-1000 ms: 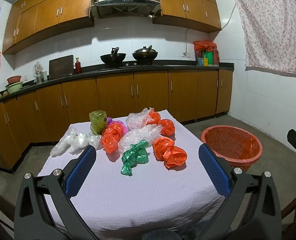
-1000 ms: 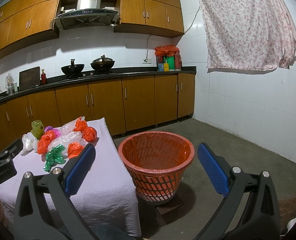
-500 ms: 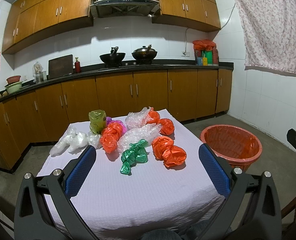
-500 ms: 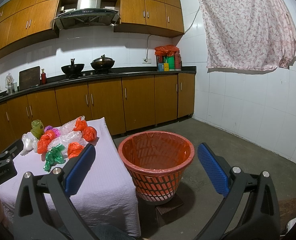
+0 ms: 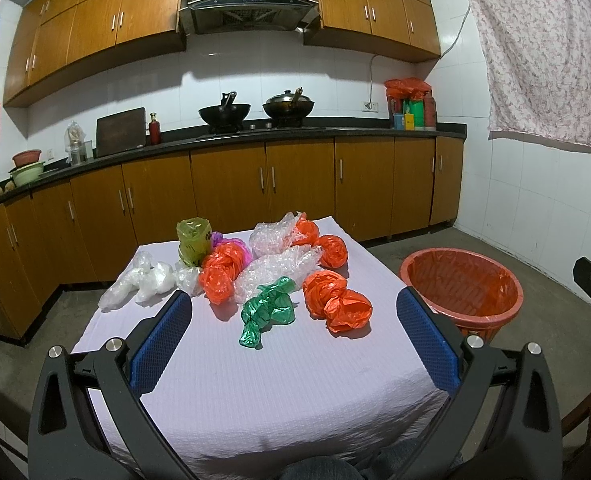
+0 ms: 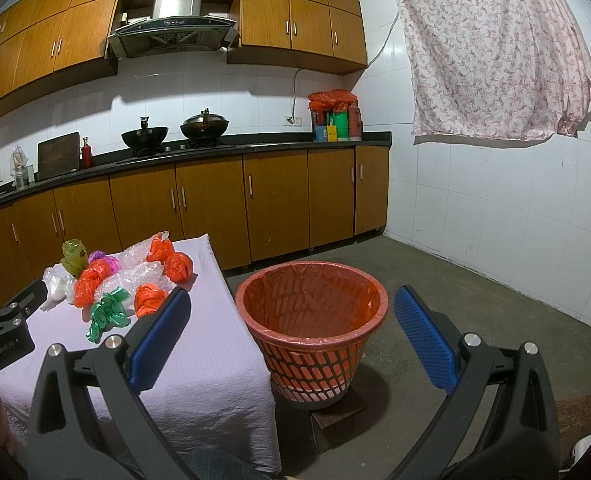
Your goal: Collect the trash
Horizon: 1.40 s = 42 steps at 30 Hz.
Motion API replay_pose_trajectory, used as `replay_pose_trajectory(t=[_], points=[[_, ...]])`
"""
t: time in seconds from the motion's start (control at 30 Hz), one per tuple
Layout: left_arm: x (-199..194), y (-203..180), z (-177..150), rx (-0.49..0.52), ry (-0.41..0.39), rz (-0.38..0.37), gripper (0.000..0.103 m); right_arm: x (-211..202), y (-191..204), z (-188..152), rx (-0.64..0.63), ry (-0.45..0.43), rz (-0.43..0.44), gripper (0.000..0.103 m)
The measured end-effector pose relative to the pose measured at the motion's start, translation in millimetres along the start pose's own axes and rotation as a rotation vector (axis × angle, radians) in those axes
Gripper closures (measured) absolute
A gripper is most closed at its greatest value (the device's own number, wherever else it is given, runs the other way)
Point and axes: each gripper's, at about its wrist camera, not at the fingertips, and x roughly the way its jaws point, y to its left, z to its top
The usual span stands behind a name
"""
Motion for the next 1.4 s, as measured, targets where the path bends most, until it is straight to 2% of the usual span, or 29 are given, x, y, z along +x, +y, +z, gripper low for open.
replay_pose_trajectory(t=[0.7, 0.83, 1.07, 1.3, 1.4], points=[[-0.4, 1.0, -1.4, -0.001, 0.01, 0.006, 0.002, 5.3, 0.4, -3.0, 0.006, 0.019, 0.01, 0.004], [8.1, -0.6, -13.0, -0.015, 0.039, 0.016, 0.002, 12.2, -0.9, -8.5, 0.021, 0.043, 0.035, 0.004], [21.7, 30.5, -19.7, -0.06, 0.117, 0.056, 0.002, 30.2, 13.3, -13.1, 0.004, 0.089, 0.12, 0.004], [44.3, 60.4, -27.3, -0.091, 0.182, 0.091, 0.002, 75.2, 42.9, -22.5, -0.014, 0.196, 0.207, 0.004], [59.7, 72.4, -30.5, -0.102, 0.207, 0.11, 0.002, 92.5, 55.0, -24.4, -0.024, 0.208, 0.21, 0.004]])
